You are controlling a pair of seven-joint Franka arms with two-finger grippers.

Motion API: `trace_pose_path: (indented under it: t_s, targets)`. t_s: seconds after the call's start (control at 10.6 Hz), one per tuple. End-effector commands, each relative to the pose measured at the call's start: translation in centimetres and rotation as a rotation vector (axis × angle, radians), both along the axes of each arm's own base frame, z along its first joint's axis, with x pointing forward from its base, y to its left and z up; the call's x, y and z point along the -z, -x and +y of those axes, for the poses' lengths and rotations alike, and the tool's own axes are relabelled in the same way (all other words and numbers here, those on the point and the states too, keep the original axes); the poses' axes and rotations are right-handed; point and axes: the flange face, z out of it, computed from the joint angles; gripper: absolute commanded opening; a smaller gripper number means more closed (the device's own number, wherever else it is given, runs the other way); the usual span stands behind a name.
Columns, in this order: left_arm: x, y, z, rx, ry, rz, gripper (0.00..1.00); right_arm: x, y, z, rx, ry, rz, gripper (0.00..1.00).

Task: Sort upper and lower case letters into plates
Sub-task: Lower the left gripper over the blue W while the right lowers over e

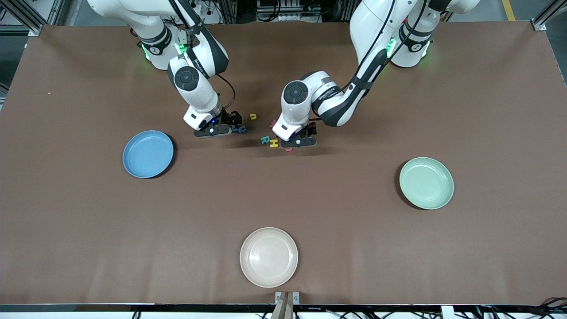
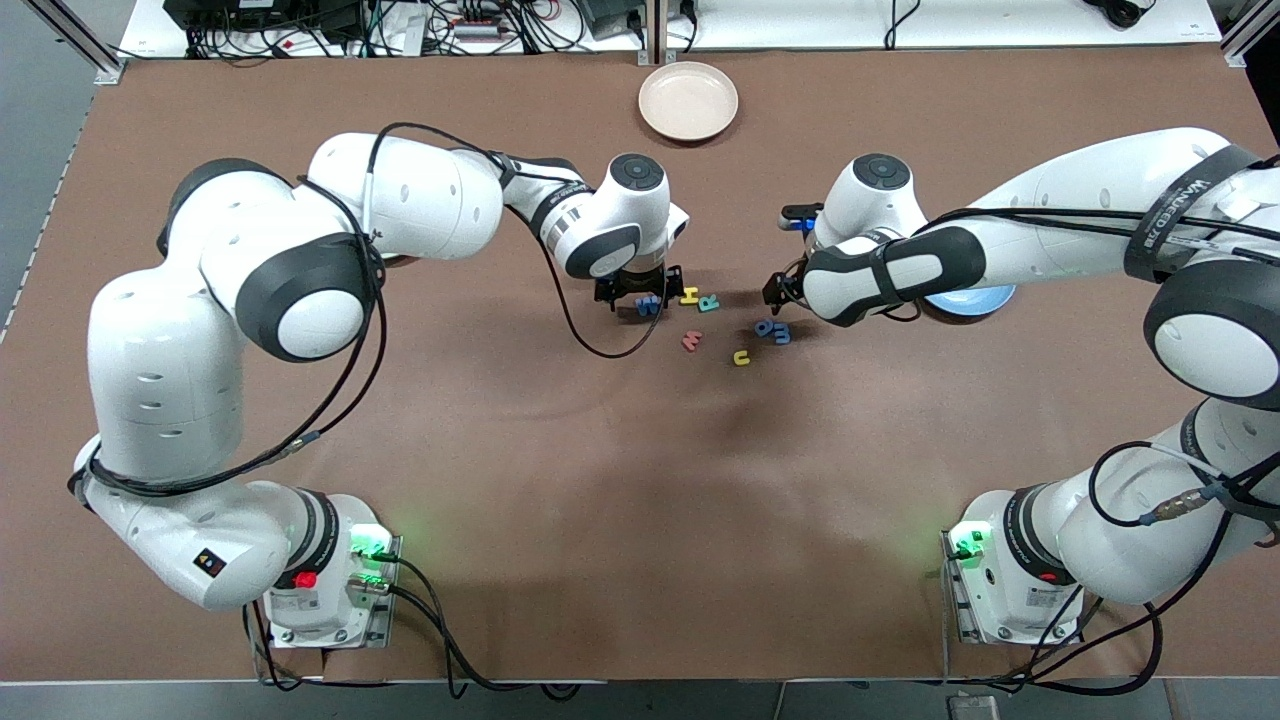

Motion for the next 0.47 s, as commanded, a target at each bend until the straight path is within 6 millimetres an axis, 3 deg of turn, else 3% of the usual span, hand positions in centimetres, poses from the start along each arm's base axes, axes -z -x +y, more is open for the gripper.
trace_pose_path:
  t_s: [0.0, 0.19, 0.38]
  targets:
    - [0.2, -0.1, -0.4, -0.002, -0.01, -0.034, 1.0, 0.6, 0.7, 0.2, -0.051, 0.004, 0.014, 1.0]
    - [0.4, -0.3, -0.3, -0.004, 0.0, -0.04, 1.0, 1.5, 1.2, 0.6, -0.076, 0.01, 0.019, 1.0]
    - [0.5, -0.3, -0.3, -0.004, 0.004, -0.041, 1.0, 2.5, 2.9, 2.7, -0.096, 0.016, 0.015, 1.0]
